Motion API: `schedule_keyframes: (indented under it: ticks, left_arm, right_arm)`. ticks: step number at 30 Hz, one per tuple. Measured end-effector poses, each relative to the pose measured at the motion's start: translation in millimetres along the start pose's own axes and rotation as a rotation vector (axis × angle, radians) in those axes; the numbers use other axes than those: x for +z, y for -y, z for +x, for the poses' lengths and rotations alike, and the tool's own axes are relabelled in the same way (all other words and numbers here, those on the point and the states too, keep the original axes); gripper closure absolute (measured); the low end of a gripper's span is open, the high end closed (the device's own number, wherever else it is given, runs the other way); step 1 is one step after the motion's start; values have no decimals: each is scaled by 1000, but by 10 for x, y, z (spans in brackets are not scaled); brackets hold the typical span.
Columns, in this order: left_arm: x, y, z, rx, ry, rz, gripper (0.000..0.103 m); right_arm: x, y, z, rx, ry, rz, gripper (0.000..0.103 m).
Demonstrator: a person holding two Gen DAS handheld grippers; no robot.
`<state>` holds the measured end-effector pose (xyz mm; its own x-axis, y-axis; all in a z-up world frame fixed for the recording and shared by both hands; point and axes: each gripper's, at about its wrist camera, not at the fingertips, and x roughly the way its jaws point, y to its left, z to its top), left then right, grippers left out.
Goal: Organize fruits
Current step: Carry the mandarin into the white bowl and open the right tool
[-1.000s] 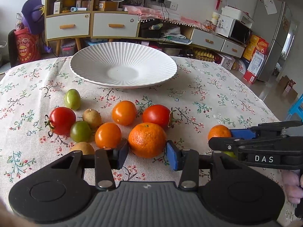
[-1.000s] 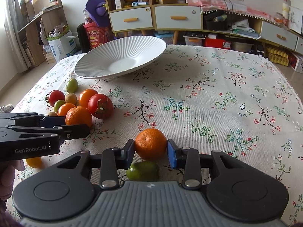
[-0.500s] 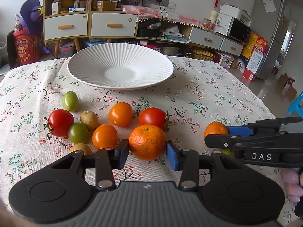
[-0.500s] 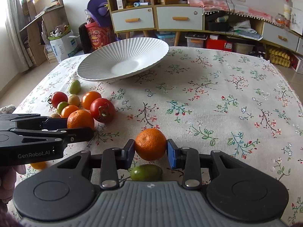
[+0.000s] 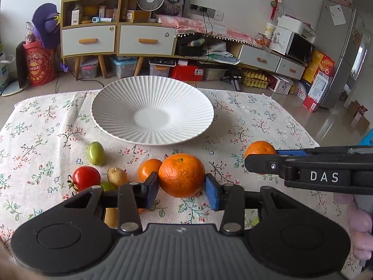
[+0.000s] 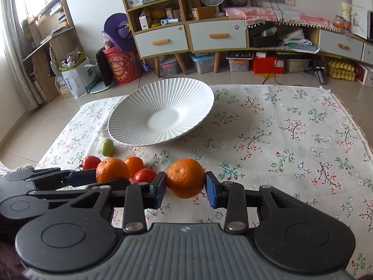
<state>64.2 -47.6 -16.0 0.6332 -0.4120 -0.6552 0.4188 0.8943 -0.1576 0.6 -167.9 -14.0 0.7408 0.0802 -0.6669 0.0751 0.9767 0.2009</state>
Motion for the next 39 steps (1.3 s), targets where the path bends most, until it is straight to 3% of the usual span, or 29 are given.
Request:
schedule_keyframes:
  ticks: [8,17,27,39]
  left_arm:
    - [234,-9,61,10,39,50,69]
    - [404,-254,461,19,37,75,69]
    - [407,-401,809,56,15,72,68]
    - [451,-361,901,67,16,114,68]
  right_arm:
    - [368,-127,125,9,15,-1,70]
    - [664,-47,668,72,-38,33,70]
    - [669,-17,1085,72,-91,84,70]
    - [652,-6,1167,68,-117,80,70]
